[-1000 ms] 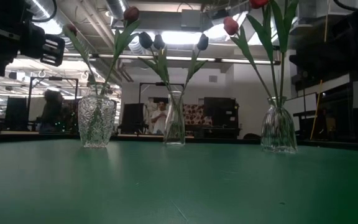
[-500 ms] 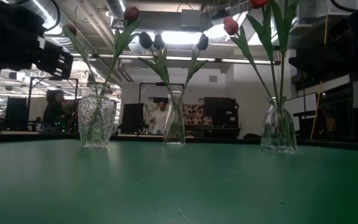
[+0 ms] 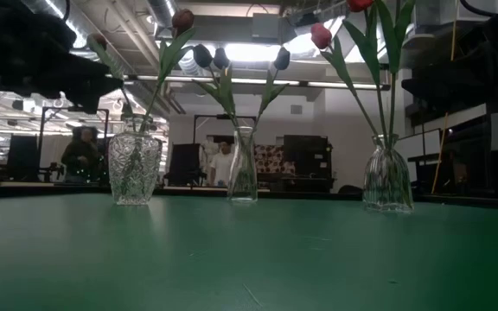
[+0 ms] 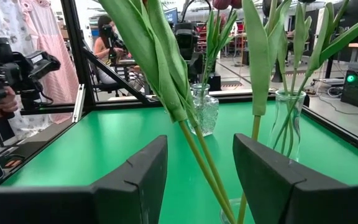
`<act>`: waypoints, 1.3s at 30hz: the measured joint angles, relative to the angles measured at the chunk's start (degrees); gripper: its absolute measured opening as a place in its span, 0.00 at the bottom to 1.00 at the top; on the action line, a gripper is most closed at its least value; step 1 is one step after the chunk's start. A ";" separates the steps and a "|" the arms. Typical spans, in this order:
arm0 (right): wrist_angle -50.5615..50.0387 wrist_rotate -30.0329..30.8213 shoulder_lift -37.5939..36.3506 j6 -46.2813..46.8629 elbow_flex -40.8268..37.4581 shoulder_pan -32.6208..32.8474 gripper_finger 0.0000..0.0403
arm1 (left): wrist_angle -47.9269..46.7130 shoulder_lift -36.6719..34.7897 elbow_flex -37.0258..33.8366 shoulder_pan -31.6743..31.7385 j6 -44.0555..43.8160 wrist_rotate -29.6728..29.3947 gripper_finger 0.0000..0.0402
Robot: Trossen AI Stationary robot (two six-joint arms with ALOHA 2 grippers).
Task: Sort flowers into vase by color
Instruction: Return to Home Position
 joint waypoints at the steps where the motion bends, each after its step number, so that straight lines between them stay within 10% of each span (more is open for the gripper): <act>1: 0.01 -0.23 0.00 -0.01 0.00 0.00 0.46 | 0.17 -0.13 0.00 -1.34 0.69 0.08 0.43; 18: 0.11 -1.45 -0.02 0.28 0.00 0.00 0.46 | 2.86 -0.16 -0.02 -13.60 0.72 -7.45 0.43; 39: 0.02 -0.45 -0.02 -0.07 0.00 0.00 0.46 | 3.90 -0.16 -0.02 -13.78 -0.18 -8.45 0.43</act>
